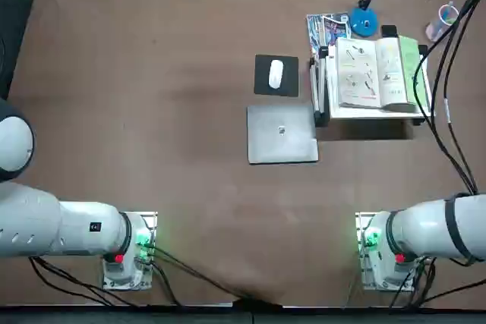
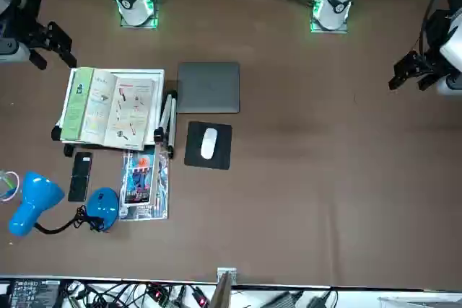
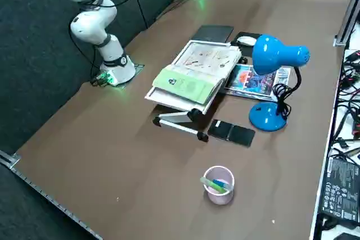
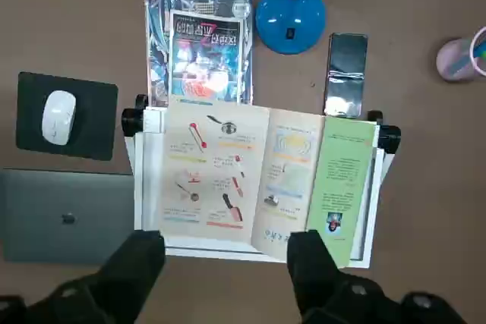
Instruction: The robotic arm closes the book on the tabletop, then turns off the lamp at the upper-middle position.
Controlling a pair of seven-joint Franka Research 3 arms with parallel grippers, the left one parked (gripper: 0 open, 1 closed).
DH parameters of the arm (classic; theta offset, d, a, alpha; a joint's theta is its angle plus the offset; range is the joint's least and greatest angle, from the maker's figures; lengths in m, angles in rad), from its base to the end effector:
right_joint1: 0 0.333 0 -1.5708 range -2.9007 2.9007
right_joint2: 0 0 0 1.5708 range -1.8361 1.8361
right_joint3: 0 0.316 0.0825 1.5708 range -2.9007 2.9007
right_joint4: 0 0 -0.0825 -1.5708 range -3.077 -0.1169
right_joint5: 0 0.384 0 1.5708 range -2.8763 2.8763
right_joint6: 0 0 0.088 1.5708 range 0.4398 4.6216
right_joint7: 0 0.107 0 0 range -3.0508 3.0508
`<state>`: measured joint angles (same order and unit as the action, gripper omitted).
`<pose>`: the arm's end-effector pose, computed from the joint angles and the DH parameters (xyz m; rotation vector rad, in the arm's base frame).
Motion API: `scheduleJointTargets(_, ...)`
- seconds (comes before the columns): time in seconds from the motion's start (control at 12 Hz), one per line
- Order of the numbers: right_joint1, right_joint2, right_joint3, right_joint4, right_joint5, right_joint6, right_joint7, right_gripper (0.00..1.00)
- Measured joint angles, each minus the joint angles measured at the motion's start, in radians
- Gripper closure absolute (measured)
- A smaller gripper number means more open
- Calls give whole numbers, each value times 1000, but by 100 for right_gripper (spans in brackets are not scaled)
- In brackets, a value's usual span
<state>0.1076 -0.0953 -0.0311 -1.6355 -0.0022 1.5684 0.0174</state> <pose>0.5229 0.0390 0.6451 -3.1378 -0.0928 -0.0441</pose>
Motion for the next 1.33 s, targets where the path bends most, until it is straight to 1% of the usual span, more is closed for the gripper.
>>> scheduleJointTargets(0.75,-4,3,-6,0,7,-12,0,0)
scheduleJointTargets(0.92,-19,9,-13,-1,7,-21,-9,0)
scheduleJointTargets(1.33,-78,20,-26,-6,8,-21,-89,0)
